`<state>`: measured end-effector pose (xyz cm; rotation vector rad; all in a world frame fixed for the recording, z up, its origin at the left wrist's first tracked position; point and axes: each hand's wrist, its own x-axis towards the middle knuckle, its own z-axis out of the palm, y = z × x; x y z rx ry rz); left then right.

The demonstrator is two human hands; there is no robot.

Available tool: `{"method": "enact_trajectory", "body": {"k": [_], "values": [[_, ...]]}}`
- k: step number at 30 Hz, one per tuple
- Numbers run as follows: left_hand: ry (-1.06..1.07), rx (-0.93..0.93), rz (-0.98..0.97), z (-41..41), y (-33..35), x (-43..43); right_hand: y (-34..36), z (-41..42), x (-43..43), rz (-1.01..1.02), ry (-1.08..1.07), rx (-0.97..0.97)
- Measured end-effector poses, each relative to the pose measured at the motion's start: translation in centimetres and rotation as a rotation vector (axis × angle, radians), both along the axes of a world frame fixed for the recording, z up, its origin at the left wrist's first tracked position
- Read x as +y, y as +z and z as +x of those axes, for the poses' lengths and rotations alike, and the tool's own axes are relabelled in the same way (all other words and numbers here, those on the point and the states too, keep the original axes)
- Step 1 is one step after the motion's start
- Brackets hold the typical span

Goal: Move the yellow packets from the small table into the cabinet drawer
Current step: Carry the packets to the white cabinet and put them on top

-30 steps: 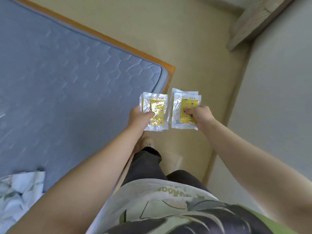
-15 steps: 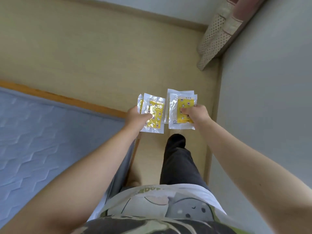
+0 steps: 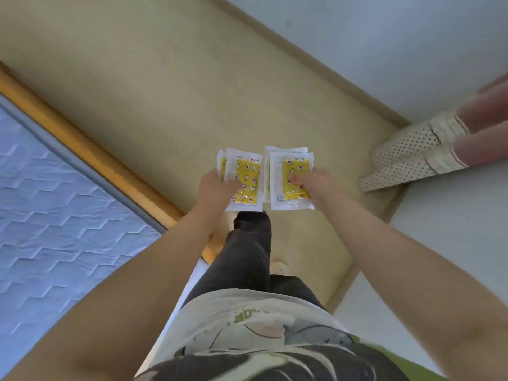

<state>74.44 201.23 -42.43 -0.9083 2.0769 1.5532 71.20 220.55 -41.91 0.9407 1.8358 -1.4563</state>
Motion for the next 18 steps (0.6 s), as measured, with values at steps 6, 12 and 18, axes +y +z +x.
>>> {"method": "enact_trajectory", "body": {"k": [6,12,18], "values": [[0.172,-0.014,0.000,-11.7,-1.2,-8.0,-1.2,-15.2,-8.9,0.013,0.159,0.006],[0.347,-0.003,0.029,-22.8,-0.6,-17.6,0.5,-28.8,-20.7,0.030,0.362,0.037],[0.527,0.033,0.092,-31.4,0.2,-26.3,1.1,-39.4,-31.6,0.024,0.525,0.046]]}}
